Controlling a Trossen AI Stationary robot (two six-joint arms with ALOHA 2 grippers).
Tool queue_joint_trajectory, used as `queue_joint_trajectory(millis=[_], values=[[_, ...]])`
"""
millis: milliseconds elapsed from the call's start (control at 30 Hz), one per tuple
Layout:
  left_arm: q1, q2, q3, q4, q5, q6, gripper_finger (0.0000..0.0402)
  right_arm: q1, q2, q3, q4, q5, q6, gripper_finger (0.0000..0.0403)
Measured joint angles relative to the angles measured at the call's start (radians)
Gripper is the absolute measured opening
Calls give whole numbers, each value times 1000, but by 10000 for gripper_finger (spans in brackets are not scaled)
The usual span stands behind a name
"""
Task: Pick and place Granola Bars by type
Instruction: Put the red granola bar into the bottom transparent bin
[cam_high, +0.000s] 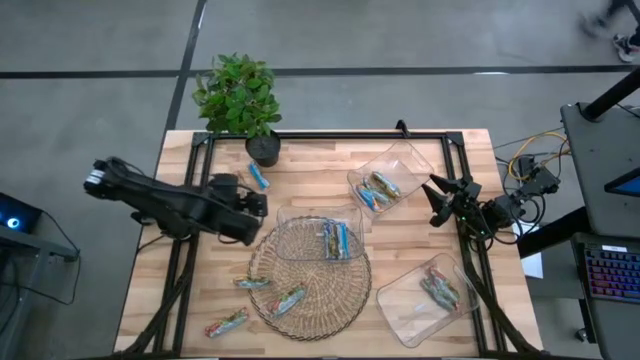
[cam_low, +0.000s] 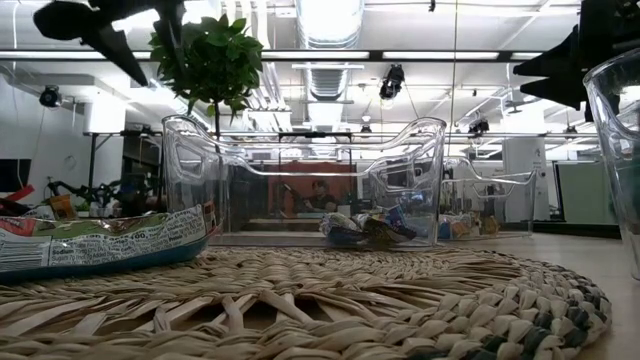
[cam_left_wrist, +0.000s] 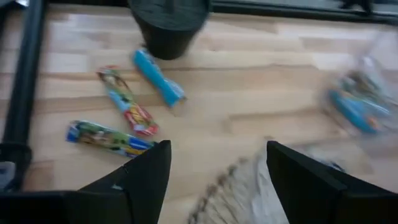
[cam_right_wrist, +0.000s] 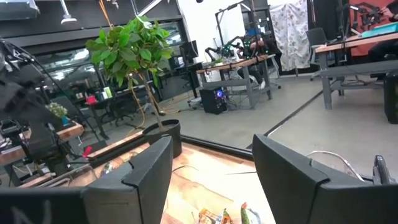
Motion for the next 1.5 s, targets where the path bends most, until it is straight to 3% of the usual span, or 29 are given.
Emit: queue_joint_trajectory(millis=[233, 700, 967, 1167, 1500], values=[[100, 110, 0, -10, -7, -19, 232, 0, 0, 0, 0, 0, 1, 210], [337, 136, -15, 5, -15, 139, 231, 0, 0, 0, -1, 0, -1, 210], [465, 96, -187, 149, 107, 221, 231, 0, 0, 0, -3, 0, 0, 210], [489, 80, -296, 172, 107, 151, 231, 0, 0, 0, -3, 0, 0, 210], [514, 83, -443, 380, 106, 127, 231, 0, 0, 0, -4, 0, 2, 210]])
